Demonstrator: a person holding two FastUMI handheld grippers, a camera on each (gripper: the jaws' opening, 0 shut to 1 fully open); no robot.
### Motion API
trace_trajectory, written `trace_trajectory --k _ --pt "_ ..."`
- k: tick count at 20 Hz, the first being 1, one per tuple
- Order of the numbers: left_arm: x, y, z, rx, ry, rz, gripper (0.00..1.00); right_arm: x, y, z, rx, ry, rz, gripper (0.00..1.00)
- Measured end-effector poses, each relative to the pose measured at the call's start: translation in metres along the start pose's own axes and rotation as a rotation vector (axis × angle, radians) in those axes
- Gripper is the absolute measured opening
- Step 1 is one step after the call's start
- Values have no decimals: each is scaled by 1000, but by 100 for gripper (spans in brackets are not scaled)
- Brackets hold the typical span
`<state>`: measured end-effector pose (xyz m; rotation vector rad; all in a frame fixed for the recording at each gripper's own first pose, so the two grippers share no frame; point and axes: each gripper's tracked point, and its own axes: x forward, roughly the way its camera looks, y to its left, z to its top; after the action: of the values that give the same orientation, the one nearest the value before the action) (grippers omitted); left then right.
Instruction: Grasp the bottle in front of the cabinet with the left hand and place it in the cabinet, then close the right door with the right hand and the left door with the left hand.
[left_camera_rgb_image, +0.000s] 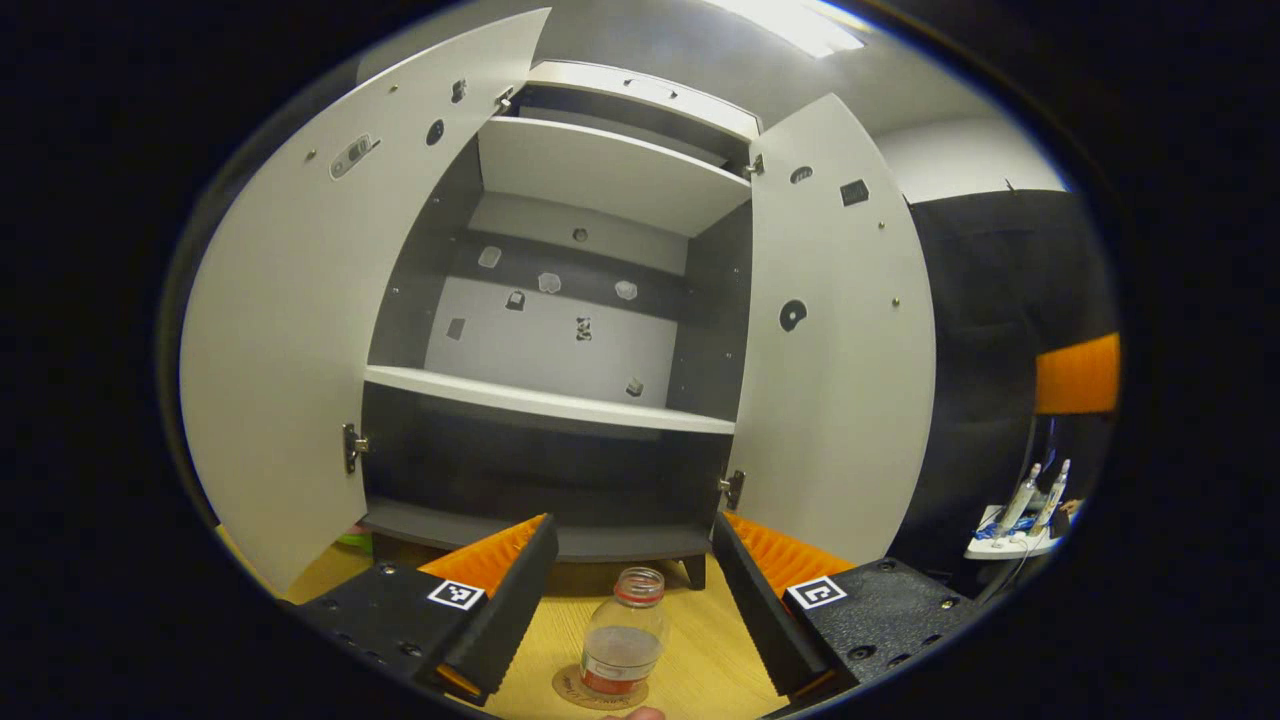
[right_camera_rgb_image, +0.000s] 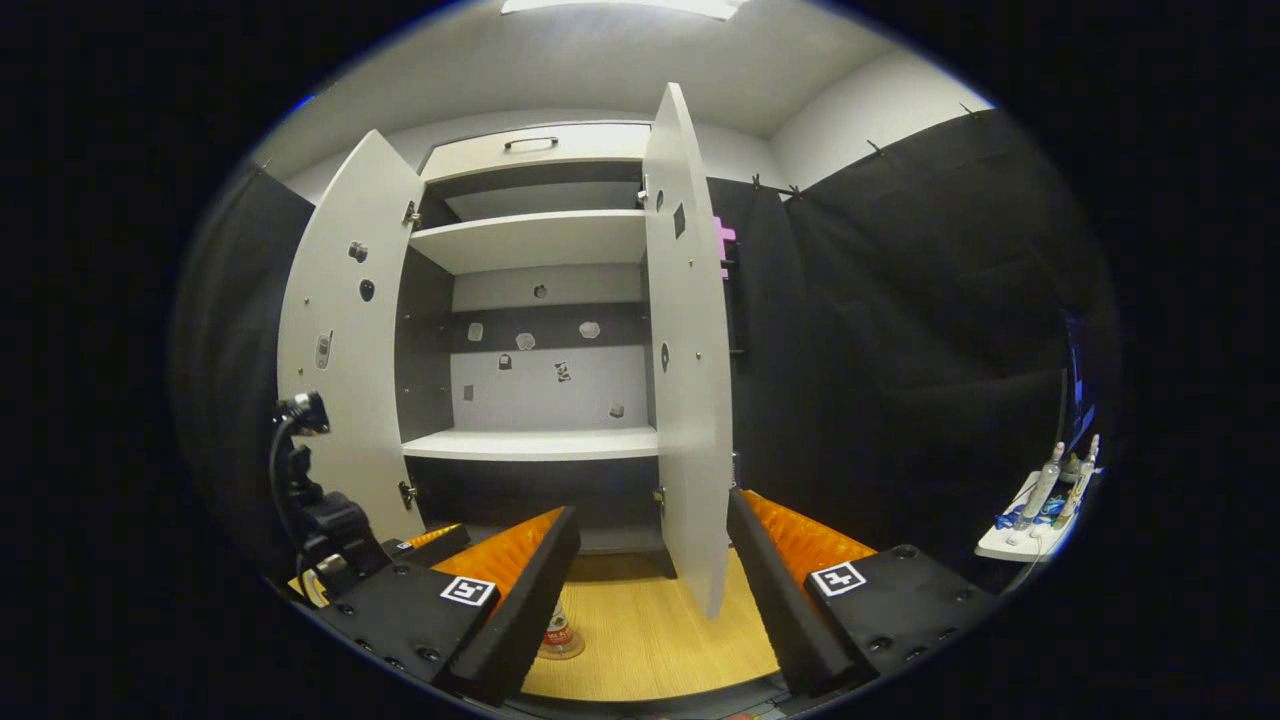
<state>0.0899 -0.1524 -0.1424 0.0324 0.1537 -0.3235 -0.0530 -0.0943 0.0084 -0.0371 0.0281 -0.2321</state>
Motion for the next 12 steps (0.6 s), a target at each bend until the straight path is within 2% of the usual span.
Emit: trace_trajectory --k 4,9,12 --pt "12 -3 -52 43 59 32 95 1 -20 0 -15 16 -32 98" --pt "12 2 -107 79 126 89 95 11 -24 -1 -2 42 -42 98" --pt "9 8 -132 65 167 116 95 20 -20 -1 0 47 9 98"
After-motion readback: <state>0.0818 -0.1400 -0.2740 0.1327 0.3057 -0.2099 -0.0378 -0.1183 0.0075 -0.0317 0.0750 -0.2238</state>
